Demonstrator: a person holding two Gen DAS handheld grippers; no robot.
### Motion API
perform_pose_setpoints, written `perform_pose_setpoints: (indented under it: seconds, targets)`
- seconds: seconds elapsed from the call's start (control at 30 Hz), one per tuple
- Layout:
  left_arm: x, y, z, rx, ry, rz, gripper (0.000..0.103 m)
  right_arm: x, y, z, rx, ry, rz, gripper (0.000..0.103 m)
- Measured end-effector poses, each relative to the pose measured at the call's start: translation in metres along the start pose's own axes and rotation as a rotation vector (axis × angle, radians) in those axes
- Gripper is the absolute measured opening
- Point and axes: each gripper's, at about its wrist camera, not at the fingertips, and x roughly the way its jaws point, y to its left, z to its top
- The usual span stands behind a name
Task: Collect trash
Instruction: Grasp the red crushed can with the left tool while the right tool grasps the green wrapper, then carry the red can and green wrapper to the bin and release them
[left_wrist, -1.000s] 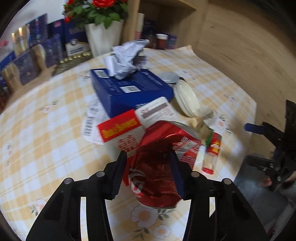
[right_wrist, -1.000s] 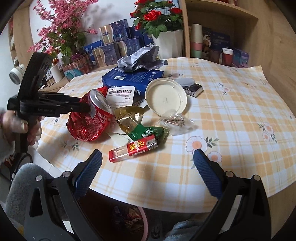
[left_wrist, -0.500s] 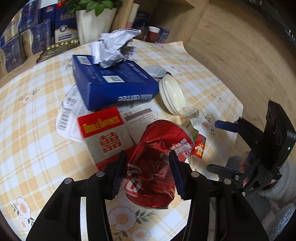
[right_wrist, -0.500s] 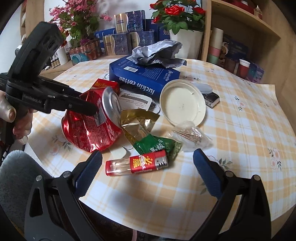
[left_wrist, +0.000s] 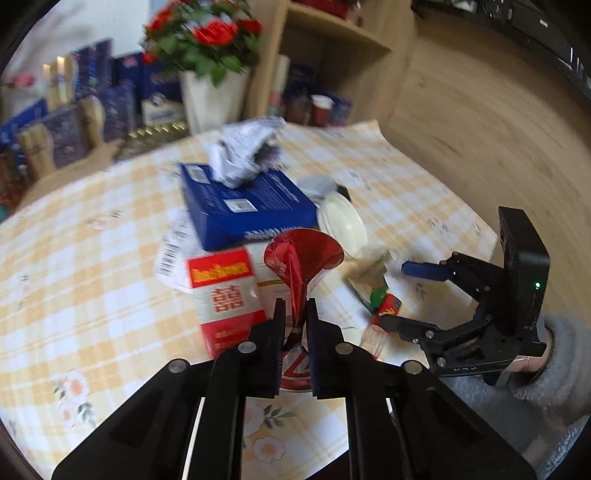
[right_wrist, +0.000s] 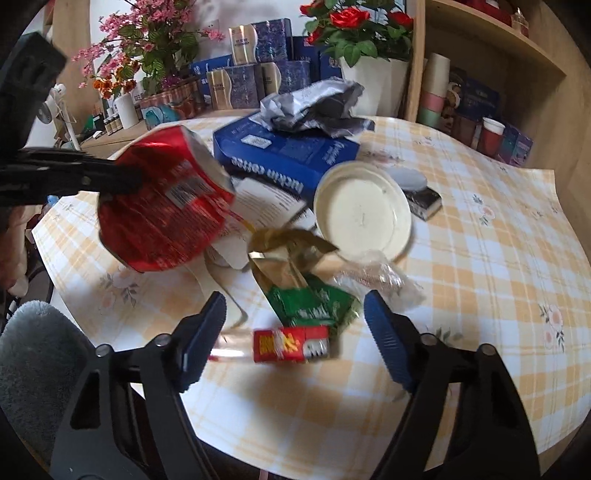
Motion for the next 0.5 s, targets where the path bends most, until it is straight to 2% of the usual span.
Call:
perform_pose_setpoints:
  seconds: [0.23, 0.3, 0.37, 0.5]
  targets:
    - [-0.032, 0.012, -0.018, -0.145, -0.089, -0.011, 0.01, 0.019, 0.01, 0.015, -0.056, 0.011, -0.004, 0.058]
    - [-0.038, 0.014, -0.021, -0.167, -0.103, -0.011, 0.009, 0.026, 0.008, 0.017, -0.051, 0.034, 0.005, 0.039]
    - [-0.045, 0.016, -0.024, -0.176, -0.119, -0.002, 0.009, 0.023, 0.005, 0.022, -0.029, 0.018, 0.027, 0.028]
    - [-0.056, 0.017, -0.026, -0.176, -0.139, 0.022, 0.009, 0.009, -0.005, 0.035, 0.049, -0.065, 0.074, 0.025]
